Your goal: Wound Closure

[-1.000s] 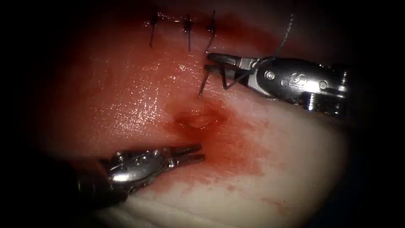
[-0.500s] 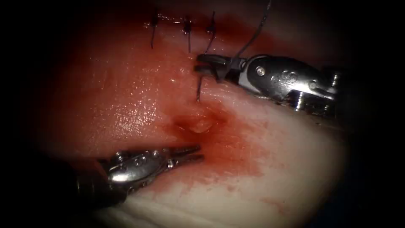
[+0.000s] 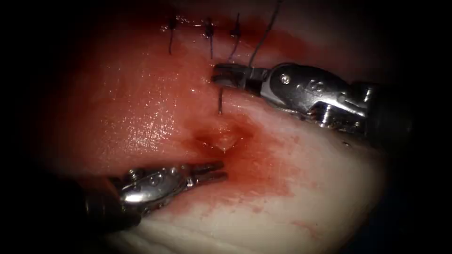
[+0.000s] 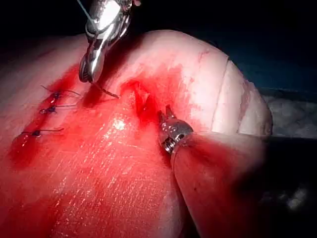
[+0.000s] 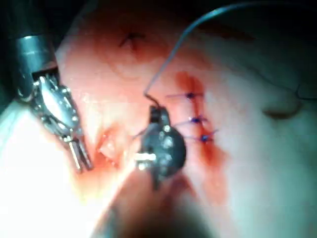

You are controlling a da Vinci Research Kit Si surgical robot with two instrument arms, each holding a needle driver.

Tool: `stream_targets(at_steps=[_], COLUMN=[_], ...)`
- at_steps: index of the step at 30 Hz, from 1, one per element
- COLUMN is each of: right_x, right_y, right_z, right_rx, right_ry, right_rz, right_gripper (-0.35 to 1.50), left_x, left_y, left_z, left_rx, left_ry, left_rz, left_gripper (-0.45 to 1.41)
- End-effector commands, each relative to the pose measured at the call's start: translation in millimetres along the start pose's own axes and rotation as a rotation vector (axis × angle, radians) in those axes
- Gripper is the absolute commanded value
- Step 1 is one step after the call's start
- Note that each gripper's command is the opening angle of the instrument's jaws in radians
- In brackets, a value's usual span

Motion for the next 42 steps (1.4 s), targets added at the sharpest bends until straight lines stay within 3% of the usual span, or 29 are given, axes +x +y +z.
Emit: stream_targets(at_steps=[1,9,17,22,26,27,28,32,33,34,39,42], right_x=[0.0,-0.8,-3.2,-4.4,-4.5,-4.4,-4.3,-3.7,-3.4,-3.3,-2.2,-1.5], right_y=[-0.1,-0.6,-2.7,-3.8,-3.5,-3.1,-2.8,-1.6,-1.4,-1.3,-1.0,-0.8], right_z=[0.9,1.2,1.9,2.7,3.3,3.3,3.3,2.9,2.9,2.9,2.9,2.7], right_rx=[0.000,0.046,0.175,0.219,0.185,0.165,0.151,0.101,0.085,0.072,0.025,-0.002], right_ry=[-0.002,-0.051,-0.110,-0.137,-0.136,-0.121,-0.107,-0.066,-0.062,-0.061,-0.054,-0.040], right_rz=[0.012,0.099,0.273,0.305,0.286,0.247,0.208,0.103,0.071,0.056,-0.034,-0.058], right_gripper=[-0.35,-0.35,-0.35,-0.35,-0.35,-0.05,0.12,0.53,0.73,0.81,0.95,0.93], left_x=[-0.5,-0.5,-0.6,-0.5,-0.2,-0.2,-0.2,-0.2,-0.2,-0.2,-0.2,-0.2], left_y=[0.1,0.1,0.0,0.0,0.1,0.1,0.1,0.2,0.2,0.2,0.3,0.3], left_z=[0.7,0.7,0.3,0.0,-0.2,-0.2,-0.2,-0.2,-0.2,-0.2,-0.1,-0.1], left_rx=[-0.002,-0.003,-0.006,-0.011,-0.010,-0.010,-0.010,-0.009,-0.009,-0.009,-0.009,-0.008], left_ry=[-0.001,-0.001,-0.004,-0.006,-0.006,-0.006,-0.006,-0.006,-0.006,-0.006,-0.006,-0.006], left_rz=[0.000,0.000,0.001,0.000,-0.002,-0.002,-0.002,-0.003,-0.003,-0.003,-0.003,-0.003], left_gripper=[0.12,0.11,0.11,0.11,0.11,0.11,0.11,0.11,0.11,0.11,0.11,0.11])
